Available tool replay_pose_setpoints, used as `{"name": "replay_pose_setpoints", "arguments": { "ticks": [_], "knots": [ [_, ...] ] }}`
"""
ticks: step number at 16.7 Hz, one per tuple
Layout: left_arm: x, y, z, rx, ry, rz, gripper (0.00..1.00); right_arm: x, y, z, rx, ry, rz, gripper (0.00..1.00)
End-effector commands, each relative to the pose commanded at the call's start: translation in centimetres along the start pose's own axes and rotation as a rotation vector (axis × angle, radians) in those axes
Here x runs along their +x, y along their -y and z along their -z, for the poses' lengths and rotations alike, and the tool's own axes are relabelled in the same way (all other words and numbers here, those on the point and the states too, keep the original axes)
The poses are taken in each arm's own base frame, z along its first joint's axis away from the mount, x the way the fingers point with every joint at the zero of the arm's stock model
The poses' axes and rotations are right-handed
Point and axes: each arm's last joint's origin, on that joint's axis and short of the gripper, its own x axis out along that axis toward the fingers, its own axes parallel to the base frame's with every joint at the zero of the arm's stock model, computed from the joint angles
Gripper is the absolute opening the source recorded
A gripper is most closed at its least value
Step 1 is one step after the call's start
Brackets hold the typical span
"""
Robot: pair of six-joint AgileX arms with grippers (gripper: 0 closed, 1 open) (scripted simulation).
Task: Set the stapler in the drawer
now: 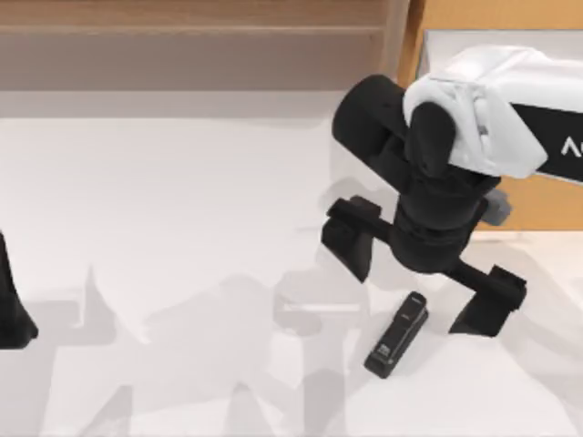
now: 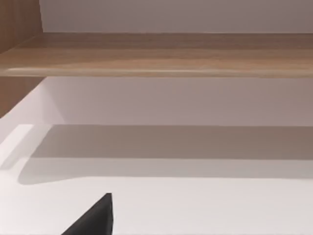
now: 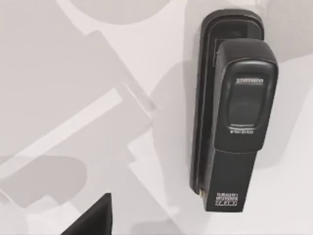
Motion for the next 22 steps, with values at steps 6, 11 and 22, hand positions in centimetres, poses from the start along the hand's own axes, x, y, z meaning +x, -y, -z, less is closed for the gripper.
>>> {"name": "replay_pose_setpoints", "arguments": {
  "ticks": [6, 11, 22],
  "knots": [
    [0.0, 0.0, 0.0, 0.000, 0.000, 0.000, 1.00, 2.1, -0.1, 0.0, 0.001, -0.001, 0.003, 1.00],
    [0.0, 0.0, 0.0, 0.000, 0.000, 0.000, 1.00, 6.6, -0.1, 0.0, 0.000, 0.001, -0.003, 1.00],
    [0.0, 0.0, 0.0, 0.000, 0.000, 0.000, 1.00, 7.0, 0.0, 0.0, 0.000, 0.000, 0.000, 0.47]
  ]
}}
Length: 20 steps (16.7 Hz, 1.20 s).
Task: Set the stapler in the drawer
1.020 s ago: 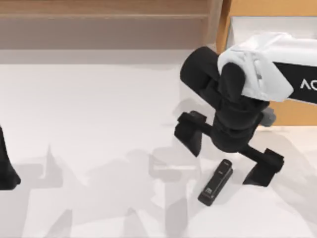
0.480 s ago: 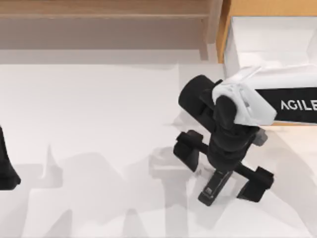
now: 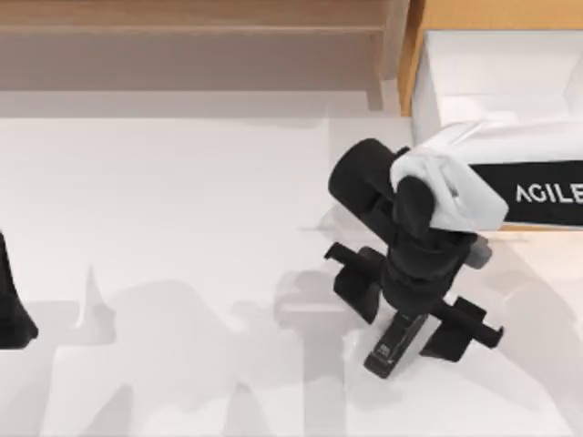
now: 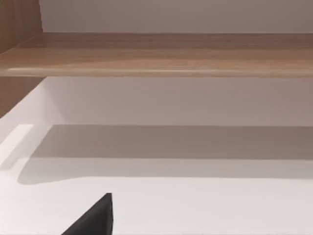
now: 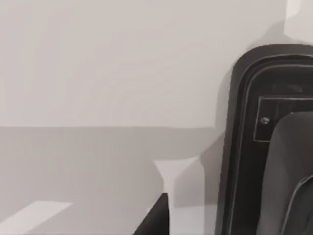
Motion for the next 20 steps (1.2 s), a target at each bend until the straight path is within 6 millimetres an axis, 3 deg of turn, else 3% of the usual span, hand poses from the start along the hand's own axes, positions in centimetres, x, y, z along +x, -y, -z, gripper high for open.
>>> {"name": "replay_pose_setpoints", "arguments": {
  "ticks": [6, 16, 20],
  "knots": [
    [0.0, 0.0, 0.0, 0.000, 0.000, 0.000, 1.00, 0.0, 0.0, 0.0, 0.000, 0.000, 0.000, 0.02],
    [0.0, 0.0, 0.0, 0.000, 0.000, 0.000, 1.00, -0.2, 0.0, 0.0, -0.001, 0.001, -0.003, 0.00],
    [0.0, 0.0, 0.0, 0.000, 0.000, 0.000, 1.00, -2.1, -0.1, 0.1, -0.006, 0.000, -0.002, 0.00]
  ]
}}
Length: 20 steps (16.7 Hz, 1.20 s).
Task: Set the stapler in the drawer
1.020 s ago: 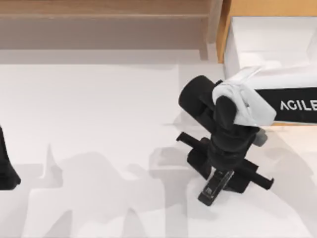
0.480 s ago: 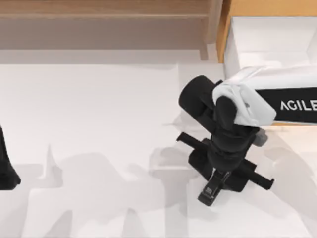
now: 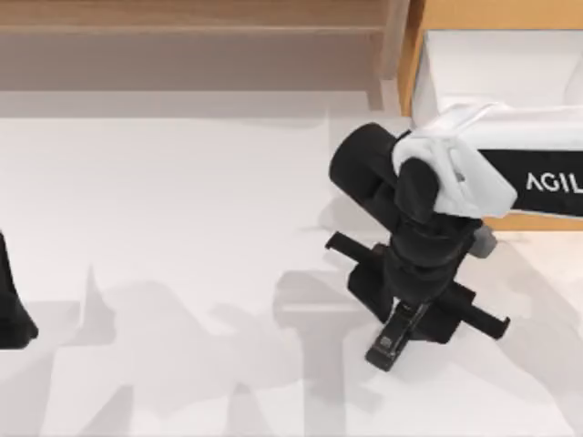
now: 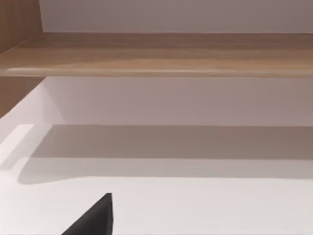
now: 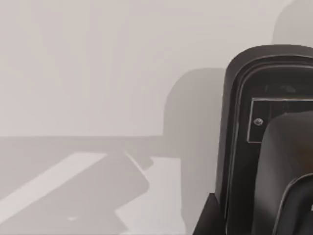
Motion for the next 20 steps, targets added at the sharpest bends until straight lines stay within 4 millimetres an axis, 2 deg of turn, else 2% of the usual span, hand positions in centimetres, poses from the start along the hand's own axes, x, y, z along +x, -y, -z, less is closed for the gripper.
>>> {"name": "replay_pose_setpoints", "arguments": {
  "ticks": [2, 8, 11, 14, 17, 18, 20],
  "knots": [
    [0.0, 0.0, 0.0, 0.000, 0.000, 0.000, 1.00, -0.9, 0.1, -0.1, 0.006, 0.000, 0.001, 0.00],
    [0.0, 0.0, 0.0, 0.000, 0.000, 0.000, 1.00, -1.1, -0.1, -0.2, 0.004, 0.001, -0.012, 0.00],
    [0.0, 0.0, 0.0, 0.000, 0.000, 0.000, 1.00, -4.4, -1.2, -1.7, -0.020, 0.028, -0.132, 0.00],
    [0.0, 0.0, 0.0, 0.000, 0.000, 0.000, 1.00, -9.7, -2.0, -4.4, -0.074, 0.097, -0.297, 0.00],
    [0.0, 0.0, 0.0, 0.000, 0.000, 0.000, 1.00, -14.3, -1.7, -8.2, -0.138, 0.202, -0.396, 0.00],
    [0.0, 0.0, 0.0, 0.000, 0.000, 0.000, 1.00, -15.1, -1.4, -9.8, -0.156, 0.238, -0.399, 0.00],
    [0.0, 0.0, 0.0, 0.000, 0.000, 0.000, 1.00, -15.6, -0.7, -13.5, -0.195, 0.294, -0.364, 0.00]
  ]
}}
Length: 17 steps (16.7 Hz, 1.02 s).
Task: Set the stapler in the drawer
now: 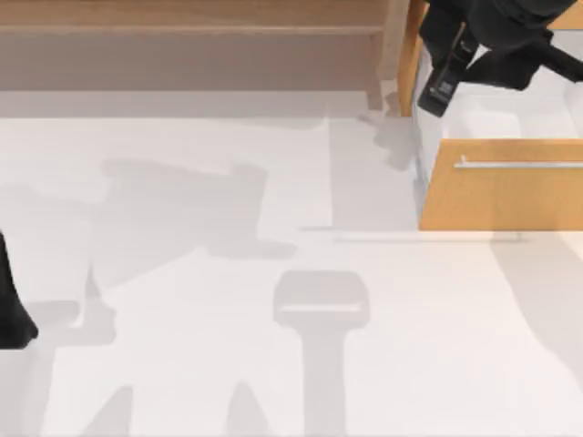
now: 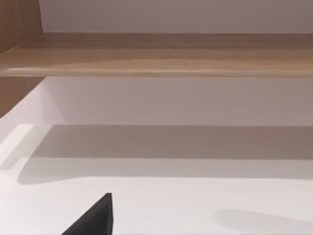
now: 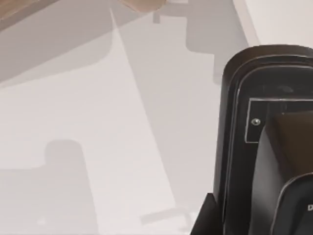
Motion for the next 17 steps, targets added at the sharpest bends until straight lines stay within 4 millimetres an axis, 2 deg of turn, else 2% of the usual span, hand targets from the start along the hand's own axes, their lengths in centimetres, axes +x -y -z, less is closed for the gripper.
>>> {"name": "replay_pose_setpoints", "arguments": {
  "ticks": [3, 6, 9, 11, 13, 17],
  "knots": [
    [0.0, 0.0, 0.0, 0.000, 0.000, 0.000, 1.00, 2.7, 3.2, -4.5, -0.094, -0.011, 0.111, 0.00],
    [0.0, 0.0, 0.0, 0.000, 0.000, 0.000, 1.00, 7.3, 6.4, -6.8, -0.207, -0.132, 0.219, 0.00],
    [0.0, 0.0, 0.0, 0.000, 0.000, 0.000, 1.00, 11.4, 8.3, -7.3, -0.318, -0.273, 0.259, 0.00],
    [0.0, 0.0, 0.0, 0.000, 0.000, 0.000, 1.00, 13.1, 8.8, -7.1, -0.373, -0.345, 0.259, 0.00],
    [0.0, 0.0, 0.0, 0.000, 0.000, 0.000, 1.00, 13.9, 8.9, -6.9, -0.400, -0.387, 0.256, 0.00],
    [0.0, 0.0, 0.0, 0.000, 0.000, 0.000, 1.00, 13.9, 9.0, -6.9, -0.402, -0.392, 0.255, 0.00]
  ]
}}
